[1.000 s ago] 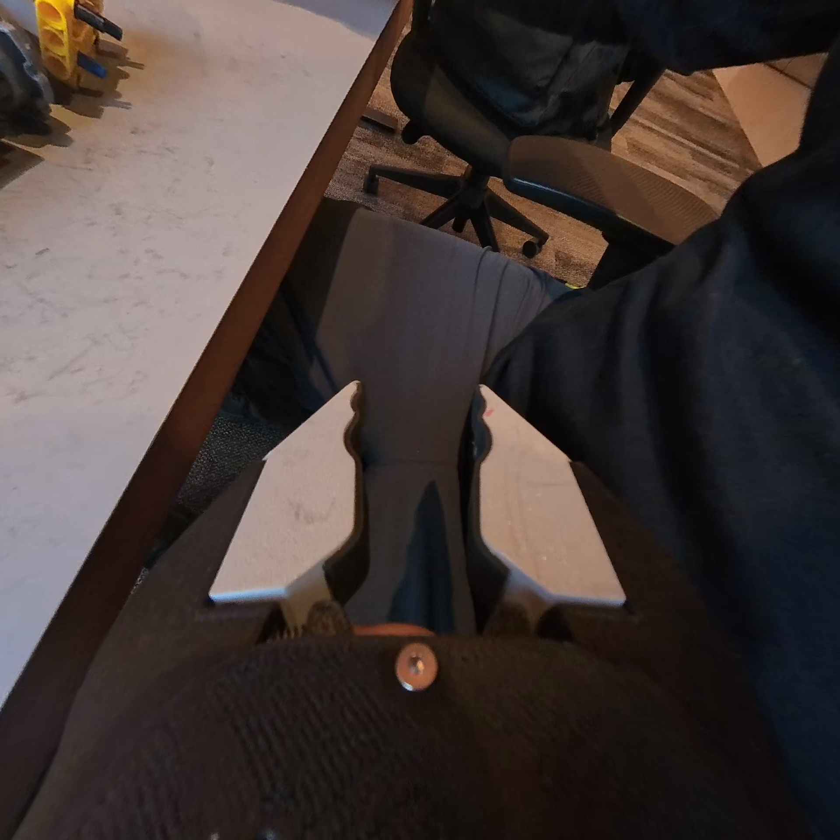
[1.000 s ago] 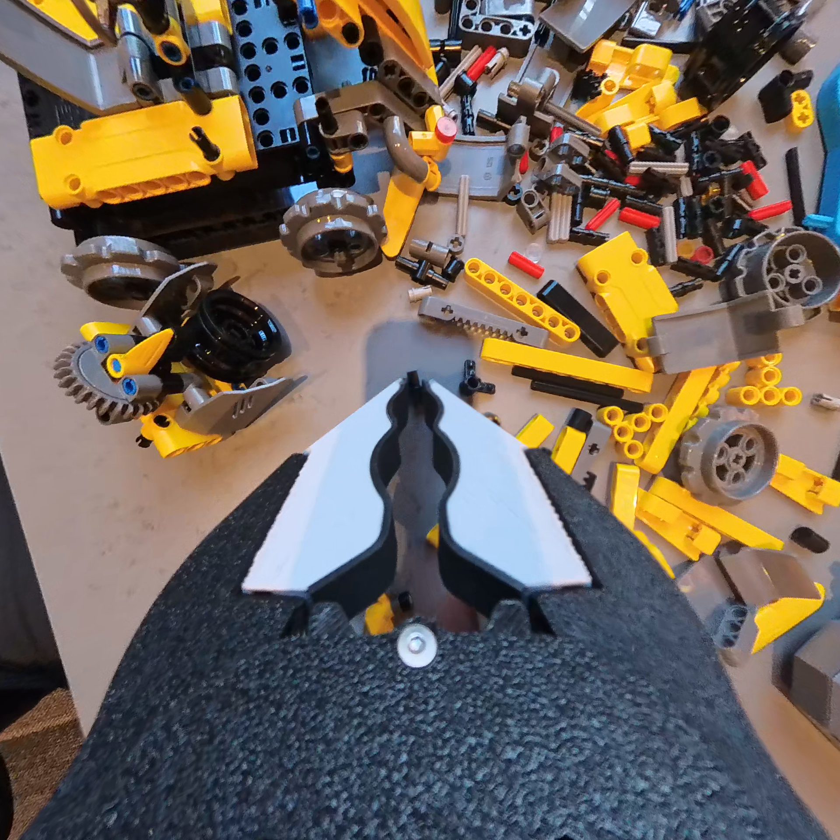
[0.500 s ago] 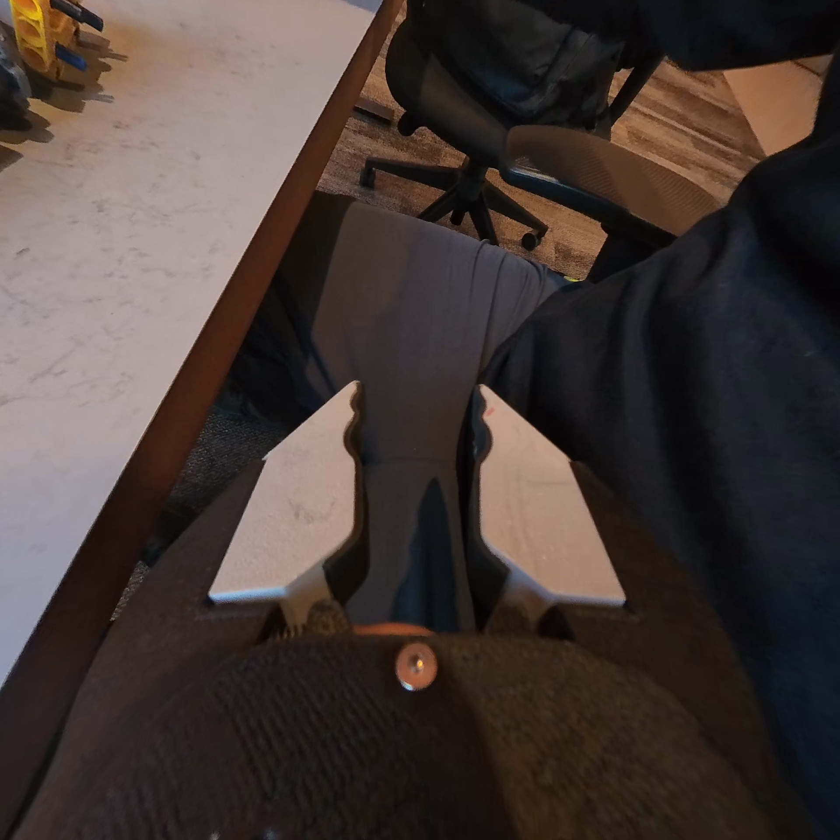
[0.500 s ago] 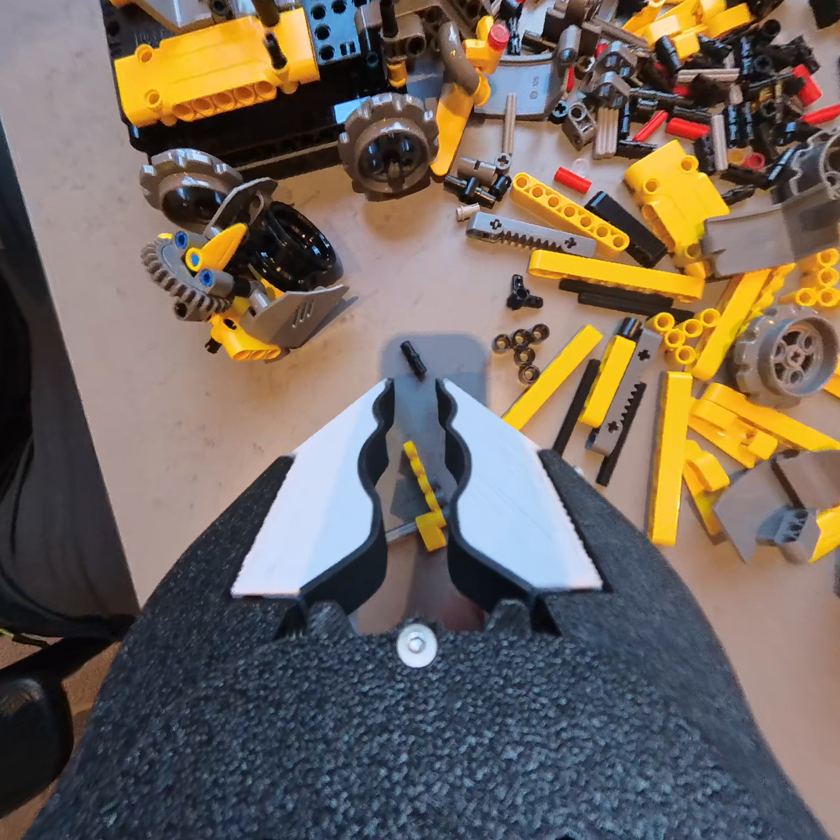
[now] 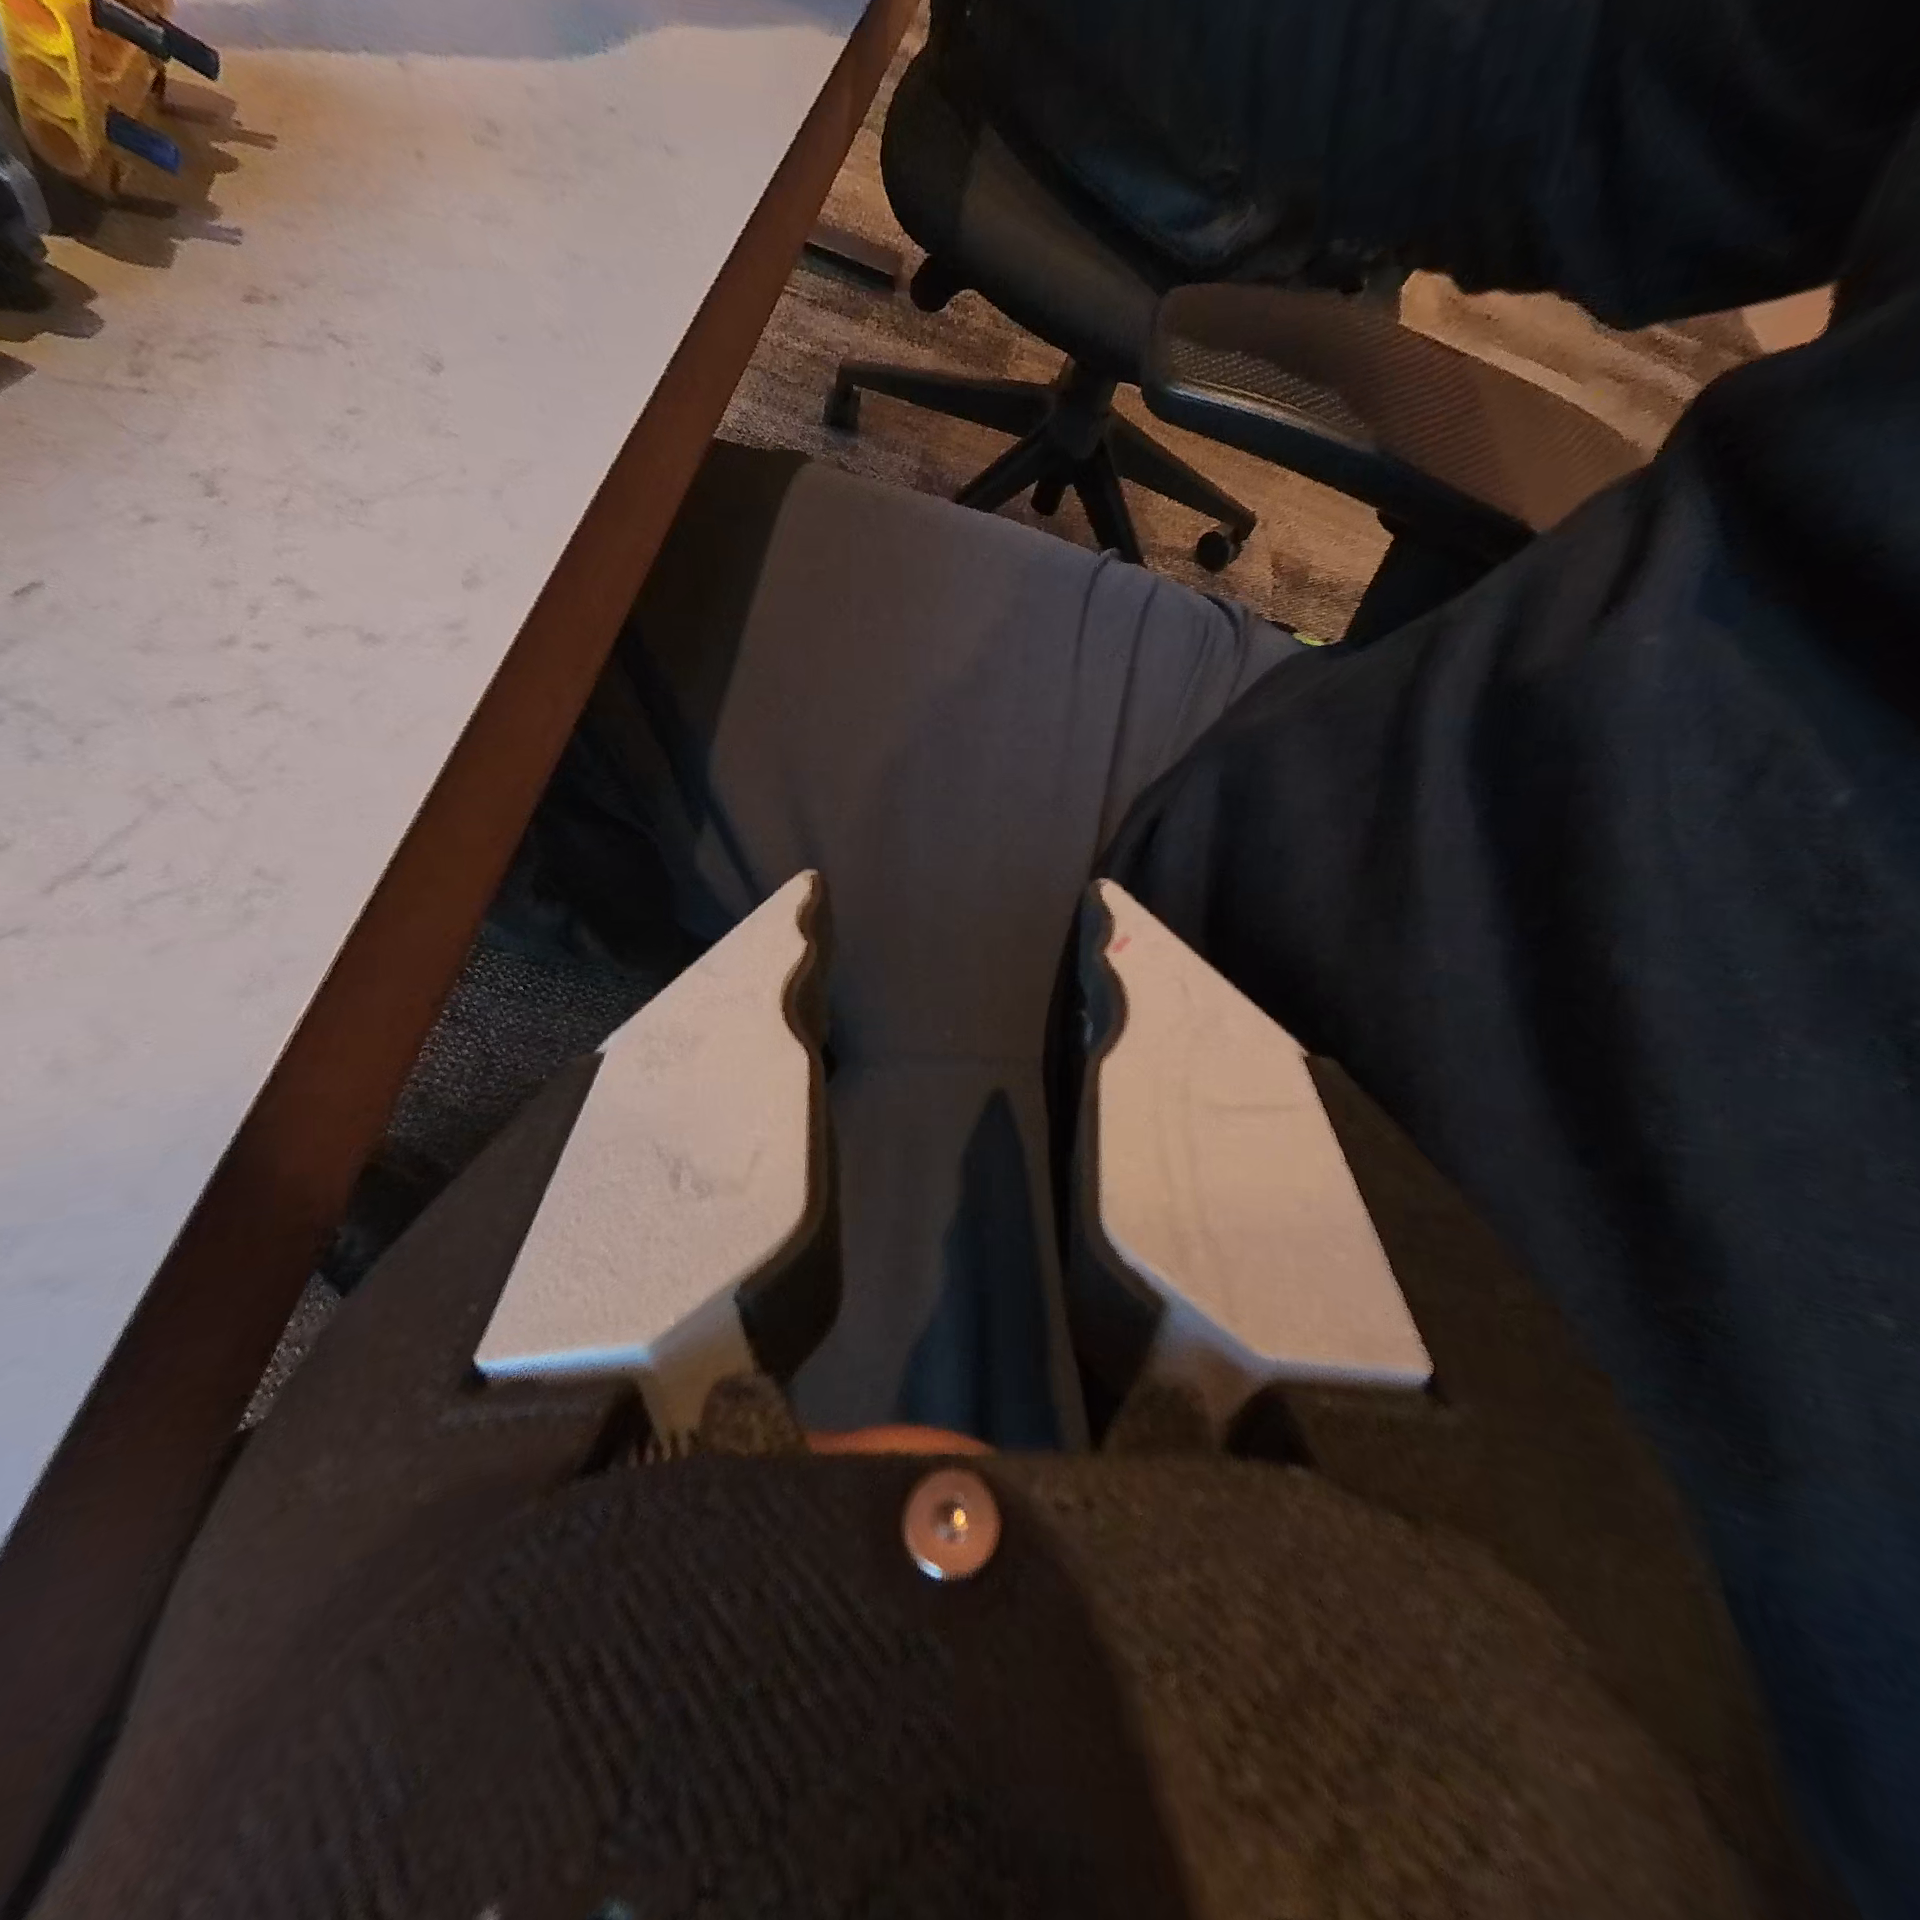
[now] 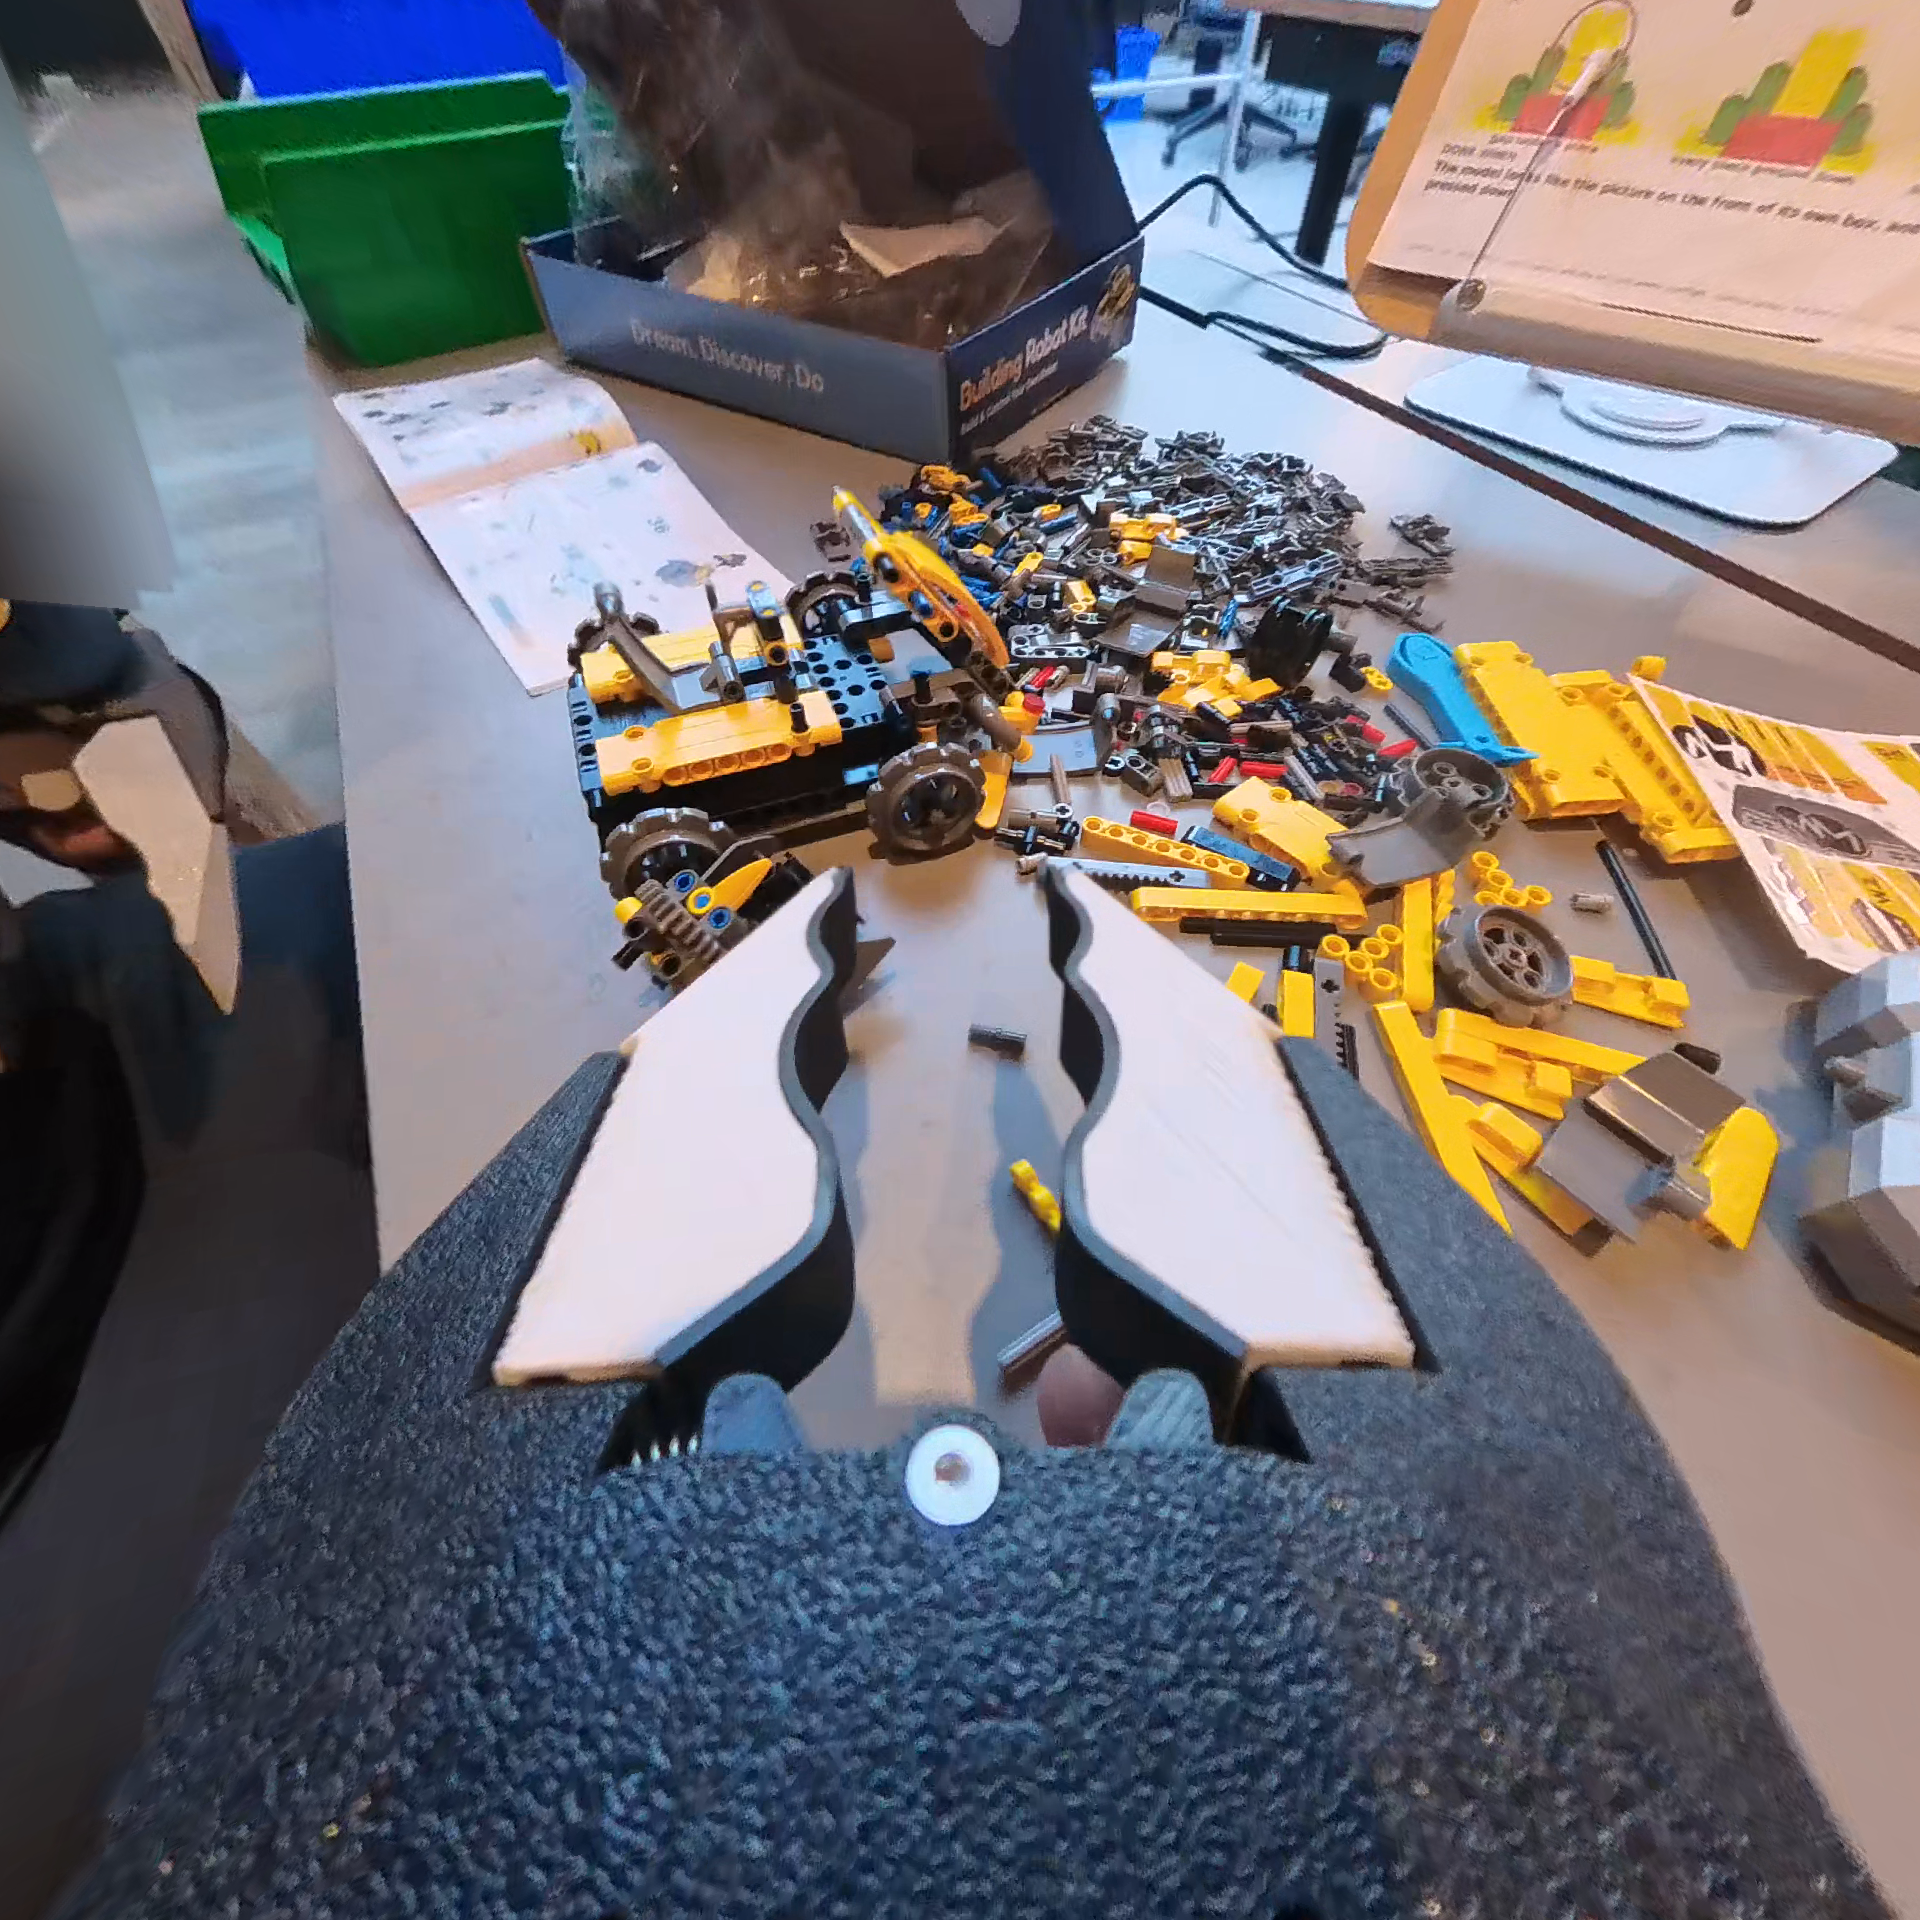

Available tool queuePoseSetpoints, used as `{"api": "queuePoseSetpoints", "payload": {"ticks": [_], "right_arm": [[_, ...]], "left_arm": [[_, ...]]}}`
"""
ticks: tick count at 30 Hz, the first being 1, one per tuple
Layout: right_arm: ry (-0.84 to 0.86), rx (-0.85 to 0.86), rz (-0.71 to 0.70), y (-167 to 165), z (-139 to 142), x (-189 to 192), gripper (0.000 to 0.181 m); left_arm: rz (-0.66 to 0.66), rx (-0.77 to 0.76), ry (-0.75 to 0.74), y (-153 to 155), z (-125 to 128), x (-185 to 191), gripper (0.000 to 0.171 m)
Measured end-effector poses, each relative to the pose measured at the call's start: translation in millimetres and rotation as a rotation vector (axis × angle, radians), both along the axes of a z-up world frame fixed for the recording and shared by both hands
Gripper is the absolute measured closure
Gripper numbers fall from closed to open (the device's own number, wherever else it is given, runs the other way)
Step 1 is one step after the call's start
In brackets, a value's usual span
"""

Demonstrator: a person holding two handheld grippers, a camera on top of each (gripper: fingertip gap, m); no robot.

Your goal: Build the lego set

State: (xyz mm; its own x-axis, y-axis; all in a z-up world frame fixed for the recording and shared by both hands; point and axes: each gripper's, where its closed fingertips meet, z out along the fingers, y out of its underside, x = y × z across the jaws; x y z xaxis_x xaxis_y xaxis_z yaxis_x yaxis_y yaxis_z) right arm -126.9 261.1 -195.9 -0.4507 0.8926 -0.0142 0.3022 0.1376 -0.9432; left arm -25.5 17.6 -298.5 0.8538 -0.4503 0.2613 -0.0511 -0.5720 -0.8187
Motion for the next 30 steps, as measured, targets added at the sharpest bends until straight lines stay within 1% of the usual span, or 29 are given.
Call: {"api": "queuePoseSetpoints", "payload": {"ticks": [4,9,14,19,22,30], "right_arm": [[-0.011,-0.047,-0.001,0,-3,-10,0.136],[0.017,-0.029,0.045,-9,6,-29,0.135],[0.053,0.011,0.065,-8,9,-47,0.136],[0.11,0.067,0.026,5,17,-59,0.136],[0.16,0.126,-0.026,18,20,-62,0.136],[0.185,0.14,-0.092,30,13,-63,0.137]], "left_arm": [[-0.007,0.0,0.02,0,-2,1,0.124],[-0.002,-0.008,0.033,-1,-5,-3,0.124],[0.008,-0.019,0.027,0,-9,-9,0.123],[0.022,-0.017,0.024,3,-11,-13,0.125],[0.04,-0.005,0.006,8,-9,-16,0.125],[0.103,-0.001,-0.003,20,-12,-25,0.127]]}}
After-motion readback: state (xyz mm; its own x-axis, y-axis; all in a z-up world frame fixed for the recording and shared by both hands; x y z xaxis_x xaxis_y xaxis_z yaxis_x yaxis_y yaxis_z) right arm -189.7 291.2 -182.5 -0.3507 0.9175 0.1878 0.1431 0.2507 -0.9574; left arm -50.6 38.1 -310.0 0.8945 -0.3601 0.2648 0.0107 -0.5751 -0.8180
